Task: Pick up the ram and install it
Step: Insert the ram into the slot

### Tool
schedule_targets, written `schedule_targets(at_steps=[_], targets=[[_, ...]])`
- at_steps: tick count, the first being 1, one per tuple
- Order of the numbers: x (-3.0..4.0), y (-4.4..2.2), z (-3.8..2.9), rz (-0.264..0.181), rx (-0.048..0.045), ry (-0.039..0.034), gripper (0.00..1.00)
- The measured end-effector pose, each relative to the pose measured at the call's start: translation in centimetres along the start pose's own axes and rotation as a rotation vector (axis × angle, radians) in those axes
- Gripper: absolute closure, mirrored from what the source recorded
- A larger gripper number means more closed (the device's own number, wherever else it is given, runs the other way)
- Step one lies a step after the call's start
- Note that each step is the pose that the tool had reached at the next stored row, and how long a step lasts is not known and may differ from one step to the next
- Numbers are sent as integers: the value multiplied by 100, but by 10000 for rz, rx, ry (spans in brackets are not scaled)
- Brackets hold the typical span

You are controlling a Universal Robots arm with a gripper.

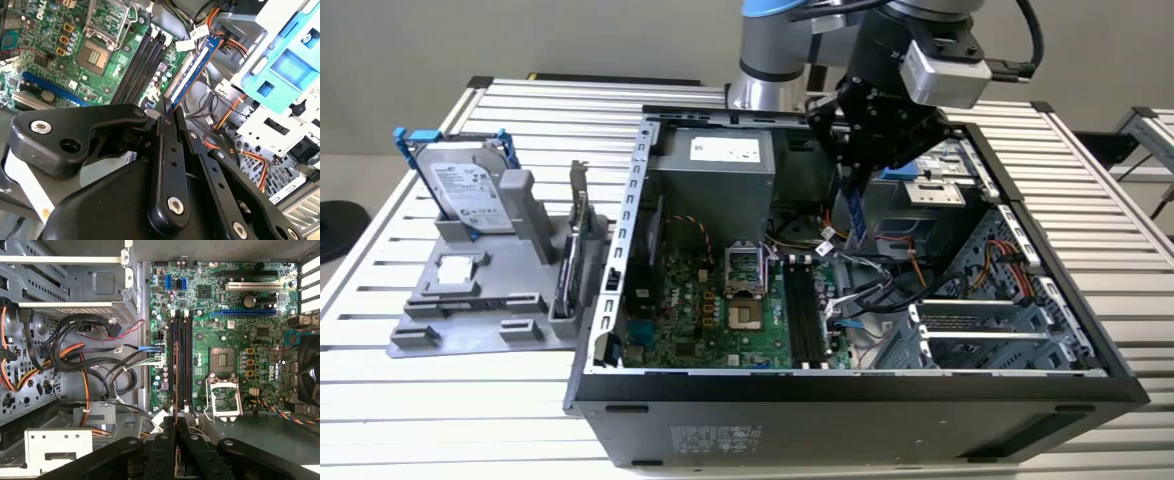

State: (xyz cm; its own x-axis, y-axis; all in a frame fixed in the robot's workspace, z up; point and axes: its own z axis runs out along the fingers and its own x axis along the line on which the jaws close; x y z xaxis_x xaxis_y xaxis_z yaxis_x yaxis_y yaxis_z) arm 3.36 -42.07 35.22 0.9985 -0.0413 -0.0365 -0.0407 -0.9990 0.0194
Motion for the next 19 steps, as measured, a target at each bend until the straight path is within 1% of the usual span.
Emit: schedule_targets(at_steps=[2,6,19], targets=[[1,7,6,3,-32,1,100],[3,13,34,9,-66,3,100],[7,60,110,34,-75,7,100]])
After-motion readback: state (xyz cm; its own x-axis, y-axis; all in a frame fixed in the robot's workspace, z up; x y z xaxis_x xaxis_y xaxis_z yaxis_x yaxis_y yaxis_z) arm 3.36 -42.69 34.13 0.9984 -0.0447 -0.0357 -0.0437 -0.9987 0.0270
